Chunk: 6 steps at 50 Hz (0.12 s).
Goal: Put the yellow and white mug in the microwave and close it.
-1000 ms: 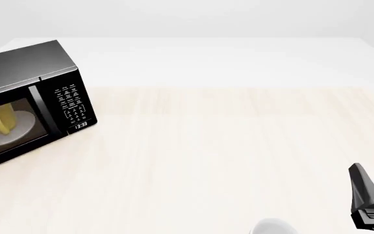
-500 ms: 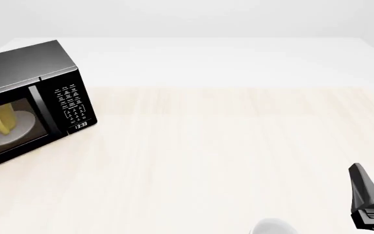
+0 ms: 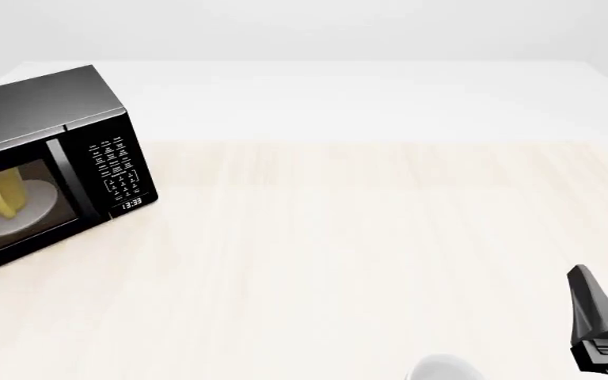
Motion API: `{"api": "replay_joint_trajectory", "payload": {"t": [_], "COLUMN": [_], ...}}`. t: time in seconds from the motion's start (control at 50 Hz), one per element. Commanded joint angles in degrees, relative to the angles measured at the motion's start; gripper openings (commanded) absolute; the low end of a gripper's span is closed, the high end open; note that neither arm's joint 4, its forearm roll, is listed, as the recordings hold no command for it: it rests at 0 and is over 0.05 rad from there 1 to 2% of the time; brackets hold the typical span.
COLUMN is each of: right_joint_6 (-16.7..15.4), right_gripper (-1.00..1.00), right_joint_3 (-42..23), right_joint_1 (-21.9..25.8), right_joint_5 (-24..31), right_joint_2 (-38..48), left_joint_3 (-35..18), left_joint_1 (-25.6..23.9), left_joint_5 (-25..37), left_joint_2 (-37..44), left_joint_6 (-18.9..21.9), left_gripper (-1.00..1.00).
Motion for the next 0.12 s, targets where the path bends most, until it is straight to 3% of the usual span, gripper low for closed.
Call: {"api": "replay_joint_trajectory", "payload": {"t": [0.02,0.12], "right_joint_6": [-0.03,-0.03], "right_gripper": [1.00,1.00], "right_joint_3": [0.00,0.00], "right_joint_1": [-0.15,-0.18], "right_joint_5": [-0.01,-0.01], "right_joint_2": [0.01,0.00], "left_joint_3": [-0.79,-0.61], "left_joint_1": [0.29,0.65], "left_joint_5": [3.78,5.45], "left_joint_2": [-4.84,-7.22], "left_joint_6": [-0.74,-1.25], "left_gripper": [1.00,1.00]}}
